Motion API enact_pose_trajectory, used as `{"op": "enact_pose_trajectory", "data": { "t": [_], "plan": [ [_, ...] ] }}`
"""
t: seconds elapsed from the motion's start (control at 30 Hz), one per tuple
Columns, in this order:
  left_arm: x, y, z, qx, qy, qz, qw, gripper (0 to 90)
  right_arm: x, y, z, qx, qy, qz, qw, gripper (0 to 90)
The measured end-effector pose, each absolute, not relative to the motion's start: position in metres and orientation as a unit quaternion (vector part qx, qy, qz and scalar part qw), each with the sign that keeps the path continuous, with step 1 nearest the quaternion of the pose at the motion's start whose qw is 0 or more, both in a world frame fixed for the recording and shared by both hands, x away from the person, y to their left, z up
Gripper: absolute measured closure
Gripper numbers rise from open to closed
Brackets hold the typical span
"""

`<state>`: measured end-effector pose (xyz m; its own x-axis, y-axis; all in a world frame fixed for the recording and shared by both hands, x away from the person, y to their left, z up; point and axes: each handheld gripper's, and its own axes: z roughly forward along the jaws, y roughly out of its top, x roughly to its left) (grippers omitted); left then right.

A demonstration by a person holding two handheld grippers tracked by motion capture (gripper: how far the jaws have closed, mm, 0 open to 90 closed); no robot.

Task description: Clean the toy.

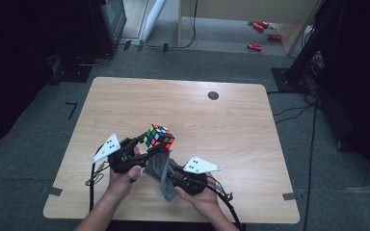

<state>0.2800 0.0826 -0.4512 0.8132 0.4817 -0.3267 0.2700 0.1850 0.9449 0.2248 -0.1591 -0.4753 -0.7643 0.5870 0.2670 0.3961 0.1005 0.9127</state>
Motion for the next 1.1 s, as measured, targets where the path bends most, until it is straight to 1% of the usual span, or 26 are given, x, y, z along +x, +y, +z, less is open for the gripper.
{"op": "enact_pose_trajectory", "data": {
  "t": [0.13,0.2,0.33,0.63,0.77,0.8,0.83,0.87,0.9,1.0,1.1],
  "plan": [
    [0.277,0.071,-0.455,0.643,0.287,0.059,0.707,34.5,0.224,-0.153,-0.474,0.348,0.714,0.606,0.051,76.5],
    [0.275,0.066,-0.456,0.649,0.281,0.055,0.705,34.5,0.227,-0.156,-0.474,0.369,0.691,0.621,0.028,76.6],
    [0.274,0.063,-0.457,0.653,0.281,0.062,0.701,34.5,0.232,-0.167,-0.477,0.414,0.635,0.652,-0.003,77.6],
    [0.279,0.079,-0.455,0.637,0.301,0.079,0.705,34.5,0.242,-0.197,-0.485,0.491,0.584,0.646,0.028,77.9],
    [0.279,0.076,-0.456,0.636,0.307,0.071,0.704,34.5,0.237,-0.184,-0.483,0.463,0.623,0.629,0.042,77.9],
    [0.278,0.073,-0.457,0.640,0.305,0.073,0.702,34.5,0.234,-0.177,-0.482,0.450,0.638,0.624,0.040,77.8],
    [0.277,0.071,-0.457,0.645,0.304,0.075,0.697,34.5,0.232,-0.170,-0.482,0.434,0.651,0.623,0.026,77.6],
    [0.276,0.068,-0.458,0.651,0.300,0.077,0.693,34.6,0.230,-0.164,-0.481,0.419,0.658,0.626,0.001,77.6],
    [0.275,0.066,-0.459,0.655,0.298,0.079,0.690,34.5,0.228,-0.159,-0.480,0.406,0.662,0.630,-0.011,77.6],
    [0.273,0.063,-0.459,0.662,0.291,0.080,0.686,34.5,0.225,-0.156,-0.474,0.391,0.665,0.636,0.000,77.8],
    [0.274,0.064,-0.459,0.660,0.292,0.080,0.688,34.6,0.232,-0.172,-0.472,0.423,0.636,0.646,-0.003,78.1]
  ]
}}
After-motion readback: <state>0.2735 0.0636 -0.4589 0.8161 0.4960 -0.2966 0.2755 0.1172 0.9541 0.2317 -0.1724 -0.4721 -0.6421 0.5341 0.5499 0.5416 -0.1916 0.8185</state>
